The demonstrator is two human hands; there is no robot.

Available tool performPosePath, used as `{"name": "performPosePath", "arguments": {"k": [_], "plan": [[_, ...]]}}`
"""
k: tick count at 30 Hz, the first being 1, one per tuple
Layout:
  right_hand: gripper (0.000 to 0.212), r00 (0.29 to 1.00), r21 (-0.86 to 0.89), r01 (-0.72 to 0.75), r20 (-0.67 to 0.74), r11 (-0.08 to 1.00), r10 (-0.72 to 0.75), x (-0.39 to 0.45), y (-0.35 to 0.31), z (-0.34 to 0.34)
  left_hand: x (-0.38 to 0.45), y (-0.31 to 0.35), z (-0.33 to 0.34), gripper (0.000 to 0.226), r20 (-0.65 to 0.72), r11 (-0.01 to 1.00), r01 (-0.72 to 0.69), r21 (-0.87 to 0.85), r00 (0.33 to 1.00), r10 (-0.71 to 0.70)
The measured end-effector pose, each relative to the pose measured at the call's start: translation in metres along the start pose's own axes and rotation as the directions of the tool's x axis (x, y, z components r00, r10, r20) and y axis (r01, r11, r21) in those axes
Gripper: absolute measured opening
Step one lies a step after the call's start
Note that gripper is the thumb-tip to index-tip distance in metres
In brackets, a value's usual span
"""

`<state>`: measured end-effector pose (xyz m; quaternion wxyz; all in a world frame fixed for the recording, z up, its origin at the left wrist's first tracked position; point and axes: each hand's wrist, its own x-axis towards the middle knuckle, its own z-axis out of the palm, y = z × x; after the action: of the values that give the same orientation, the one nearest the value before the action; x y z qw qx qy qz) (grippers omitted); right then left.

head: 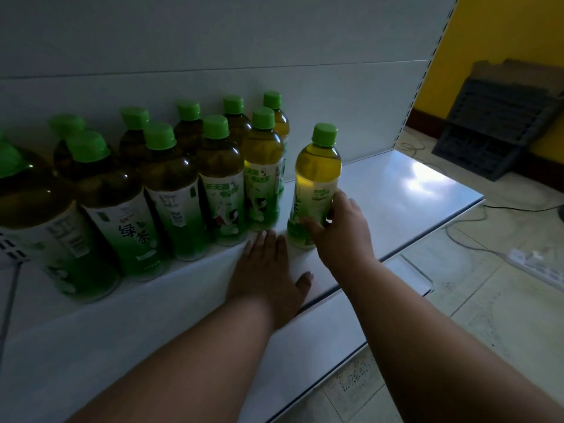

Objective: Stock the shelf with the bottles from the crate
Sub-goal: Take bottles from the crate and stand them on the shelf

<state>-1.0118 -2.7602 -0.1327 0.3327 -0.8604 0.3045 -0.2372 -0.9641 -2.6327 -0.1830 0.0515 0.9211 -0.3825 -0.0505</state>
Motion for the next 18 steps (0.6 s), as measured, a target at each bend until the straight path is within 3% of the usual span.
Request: {"name": "performPosePath", "arguments": {"k": [11, 18], "plan": [[0.033, 0.999, 0.039, -0.043, -0.032, 0.998, 0.044, 0.053, -0.013, 0.034, 0.005, -0.001, 0.006, 0.087, 0.007, 1.000, 0.004, 0.011, 1.000, -0.004], [0.047, 0.998, 0.017, -0.046, 0.040, 0.999, 0.045, 0.057, -0.008, 0.033, 0.005, 0.000, 0.003, 0.086, 0.027, 1.000, 0.011, -0.007, 1.000, -0.011]]}}
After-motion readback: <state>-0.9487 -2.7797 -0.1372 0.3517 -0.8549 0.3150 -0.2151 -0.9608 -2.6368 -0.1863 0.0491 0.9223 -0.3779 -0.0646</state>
